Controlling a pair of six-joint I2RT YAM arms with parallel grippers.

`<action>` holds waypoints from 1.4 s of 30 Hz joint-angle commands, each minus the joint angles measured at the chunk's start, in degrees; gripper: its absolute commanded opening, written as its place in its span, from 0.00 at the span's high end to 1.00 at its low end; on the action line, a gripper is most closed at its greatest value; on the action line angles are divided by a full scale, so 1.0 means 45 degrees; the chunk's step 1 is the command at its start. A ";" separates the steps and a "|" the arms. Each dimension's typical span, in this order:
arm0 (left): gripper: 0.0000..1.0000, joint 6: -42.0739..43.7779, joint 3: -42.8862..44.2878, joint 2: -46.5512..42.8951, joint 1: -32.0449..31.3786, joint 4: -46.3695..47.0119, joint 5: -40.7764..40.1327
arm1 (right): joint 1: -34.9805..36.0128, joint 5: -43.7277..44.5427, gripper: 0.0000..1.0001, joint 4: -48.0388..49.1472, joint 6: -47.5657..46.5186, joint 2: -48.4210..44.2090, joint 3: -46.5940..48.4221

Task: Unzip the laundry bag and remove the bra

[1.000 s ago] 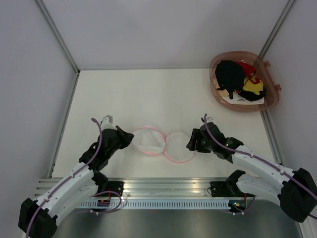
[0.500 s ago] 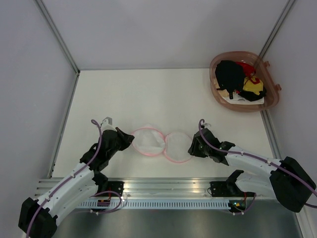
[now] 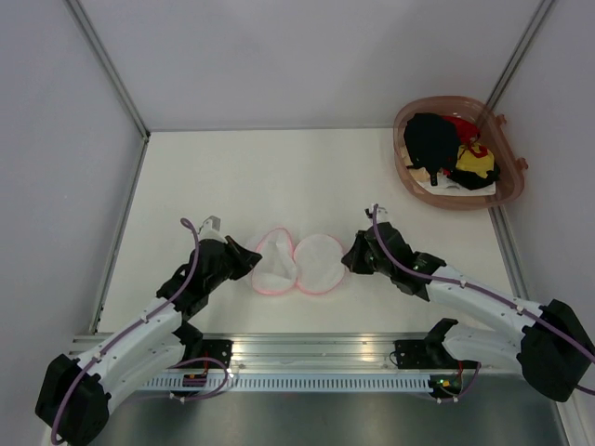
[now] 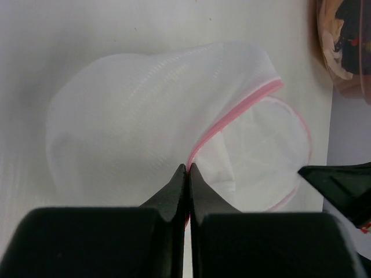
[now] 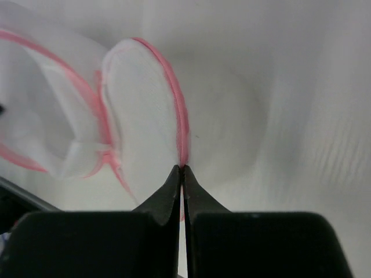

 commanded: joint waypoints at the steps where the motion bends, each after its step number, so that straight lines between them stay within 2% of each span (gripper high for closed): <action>1: 0.98 0.0591 0.0296 0.0219 -0.0044 0.1194 0.0628 | 0.0189 -0.0951 1.00 0.0941 -0.1103 -0.0159 0.1594; 7: 0.98 0.0903 0.0492 -0.0074 -0.0044 0.1213 0.0413 | 0.0228 -0.3760 1.00 0.2927 -0.1105 0.0777 0.2612; 15: 0.98 0.0905 0.0591 -0.0308 -0.0044 0.1291 0.0296 | 0.0404 -0.5132 1.00 0.6037 -0.0011 0.3254 0.3158; 19: 0.97 0.0768 0.0512 -0.0367 -0.0044 0.1428 0.0277 | 0.0832 -0.5660 1.00 0.7501 0.0322 0.4721 0.4210; 25: 0.83 0.0748 0.0493 -0.0522 -0.0044 0.1467 0.0257 | 0.1458 -0.6285 0.99 0.8441 0.0673 0.6695 0.5714; 26: 0.74 0.0748 0.0493 -0.0542 -0.0044 0.1448 0.0257 | 0.1536 -0.6305 0.99 0.8442 0.0674 0.6871 0.5872; 28: 0.69 0.0787 0.0434 -0.0737 -0.0044 0.1467 0.0198 | 0.1614 -0.6305 1.00 0.8462 0.0674 0.7320 0.6223; 32: 0.46 0.0787 0.0356 -0.1108 -0.0044 0.1370 0.0062 | 0.1634 -0.6305 1.00 0.8365 0.0713 0.7868 0.6537; 35: 0.34 0.0729 0.0278 -0.1363 -0.0044 0.1117 -0.0249 | 0.1634 -0.6188 0.99 0.8188 0.0713 0.8141 0.6558; 37: 0.30 0.0631 0.0297 -0.1538 -0.0044 0.0651 -0.0426 | 0.1634 -0.6091 0.99 0.8033 0.0616 0.8162 0.6441; 42: 0.28 0.0105 0.0532 -0.1850 -0.0044 -0.0933 -0.1636 | 0.1615 -0.5876 1.00 0.7818 0.0381 0.7908 0.6050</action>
